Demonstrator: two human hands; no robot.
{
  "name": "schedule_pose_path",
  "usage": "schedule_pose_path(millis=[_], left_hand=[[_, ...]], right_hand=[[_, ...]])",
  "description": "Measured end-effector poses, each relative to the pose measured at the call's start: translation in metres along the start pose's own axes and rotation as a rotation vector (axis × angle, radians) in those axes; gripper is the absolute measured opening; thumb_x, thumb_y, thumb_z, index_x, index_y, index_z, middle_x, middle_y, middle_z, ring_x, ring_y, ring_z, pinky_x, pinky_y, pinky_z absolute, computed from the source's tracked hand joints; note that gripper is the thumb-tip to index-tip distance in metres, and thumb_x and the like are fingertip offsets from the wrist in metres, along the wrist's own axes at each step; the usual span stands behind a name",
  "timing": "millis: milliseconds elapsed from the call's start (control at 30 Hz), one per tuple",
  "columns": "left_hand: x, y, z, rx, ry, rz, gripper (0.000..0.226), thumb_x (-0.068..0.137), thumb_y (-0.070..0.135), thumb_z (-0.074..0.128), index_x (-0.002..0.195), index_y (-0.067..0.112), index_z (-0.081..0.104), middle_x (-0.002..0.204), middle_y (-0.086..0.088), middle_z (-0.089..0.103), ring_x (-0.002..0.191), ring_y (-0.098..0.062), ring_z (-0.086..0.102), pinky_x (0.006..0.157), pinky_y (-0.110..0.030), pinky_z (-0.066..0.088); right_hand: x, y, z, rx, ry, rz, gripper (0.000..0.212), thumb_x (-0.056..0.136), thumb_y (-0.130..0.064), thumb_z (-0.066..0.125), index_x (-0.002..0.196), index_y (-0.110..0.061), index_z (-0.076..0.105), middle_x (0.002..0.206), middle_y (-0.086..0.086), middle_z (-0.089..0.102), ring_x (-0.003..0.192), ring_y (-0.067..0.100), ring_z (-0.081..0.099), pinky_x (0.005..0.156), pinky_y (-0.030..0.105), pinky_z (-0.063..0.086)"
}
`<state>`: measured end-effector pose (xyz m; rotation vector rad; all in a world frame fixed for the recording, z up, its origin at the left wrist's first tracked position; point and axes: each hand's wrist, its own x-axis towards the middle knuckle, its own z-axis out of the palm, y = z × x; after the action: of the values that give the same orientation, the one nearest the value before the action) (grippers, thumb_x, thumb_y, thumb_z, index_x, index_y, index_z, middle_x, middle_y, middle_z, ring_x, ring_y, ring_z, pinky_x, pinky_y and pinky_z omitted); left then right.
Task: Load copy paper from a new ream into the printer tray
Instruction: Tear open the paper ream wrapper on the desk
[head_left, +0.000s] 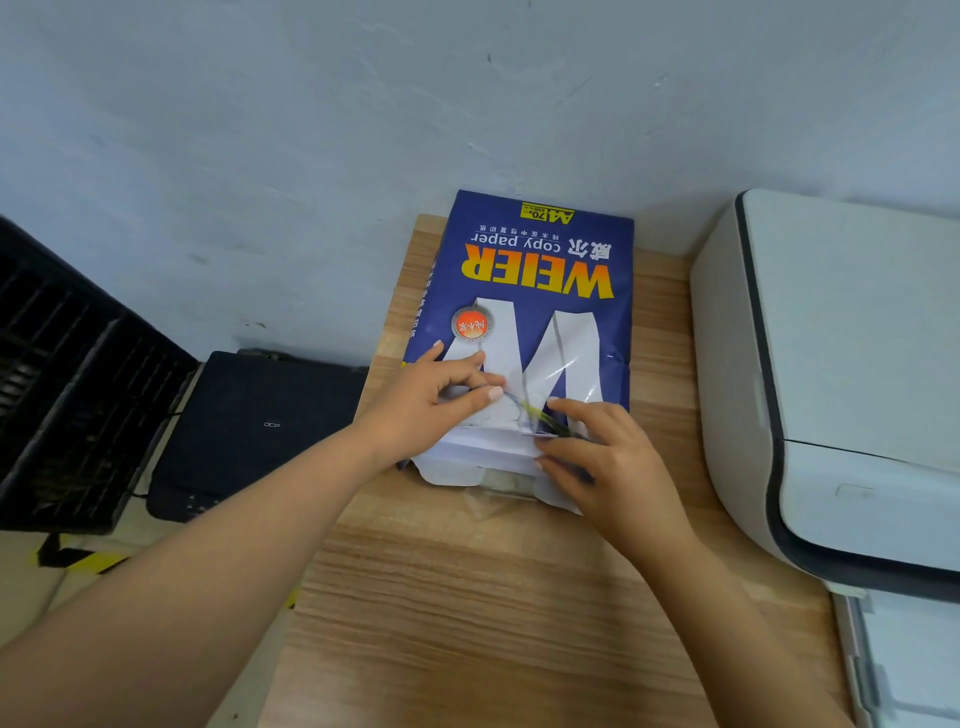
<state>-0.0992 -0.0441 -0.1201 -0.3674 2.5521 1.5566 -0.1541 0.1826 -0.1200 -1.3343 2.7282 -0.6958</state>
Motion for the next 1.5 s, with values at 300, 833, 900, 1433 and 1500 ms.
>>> schedule_pose_path(millis=[300,833,900,1433,1500], left_hand=[[0.0,-0.002,-0.004,-0.057,-0.034,0.052,0.018,0.089,0.031,0.061,0.085,0.016,0.07,0.121,0.018,0.065,0.127,0.015,0.039,0.116,-0.017,0.01],[0.002,-0.005,-0.003,-0.038,-0.029,0.07,0.021,0.089,0.031,0.062,0.087,0.013,0.07,0.114,0.028,0.062,0.117,0.027,0.036,0.109,-0.008,0.01],[0.002,-0.004,-0.003,-0.035,-0.026,0.075,0.021,0.089,0.031,0.062,0.088,0.012,0.071,0.114,0.027,0.062,0.116,0.027,0.037,0.111,-0.01,0.011],[-0.004,-0.007,-0.004,0.254,-0.012,0.136,0.065,0.056,0.05,0.084,0.115,0.038,0.06,0.14,0.026,0.046,0.143,-0.002,0.019,0.118,-0.031,0.017],[-0.003,-0.006,-0.005,0.226,-0.015,0.165,0.059,0.059,0.045,0.085,0.113,0.031,0.063,0.131,0.035,0.045,0.133,0.019,0.018,0.115,-0.021,0.01]], right_hand=[[0.006,0.008,-0.004,0.003,-0.067,-0.033,0.024,0.085,-0.032,0.058,0.096,-0.022,0.077,0.123,0.002,0.063,0.104,0.019,0.055,0.08,0.028,0.049],[0.005,0.011,-0.007,-0.056,-0.011,-0.14,0.027,0.09,-0.033,0.051,0.094,-0.022,0.075,0.115,-0.005,0.07,0.097,0.015,0.063,0.061,0.034,0.058],[0.006,0.011,-0.008,-0.062,-0.014,-0.147,0.028,0.089,-0.034,0.051,0.093,-0.022,0.075,0.113,-0.005,0.07,0.096,0.015,0.064,0.058,0.034,0.058],[0.014,0.013,-0.015,-0.085,-0.07,-0.176,0.029,0.087,-0.037,0.05,0.089,-0.027,0.077,0.108,-0.005,0.071,0.092,0.014,0.066,0.052,0.027,0.053],[0.014,0.012,-0.016,-0.084,-0.073,-0.178,0.029,0.087,-0.038,0.05,0.088,-0.027,0.077,0.108,-0.005,0.072,0.091,0.014,0.067,0.051,0.028,0.054]])
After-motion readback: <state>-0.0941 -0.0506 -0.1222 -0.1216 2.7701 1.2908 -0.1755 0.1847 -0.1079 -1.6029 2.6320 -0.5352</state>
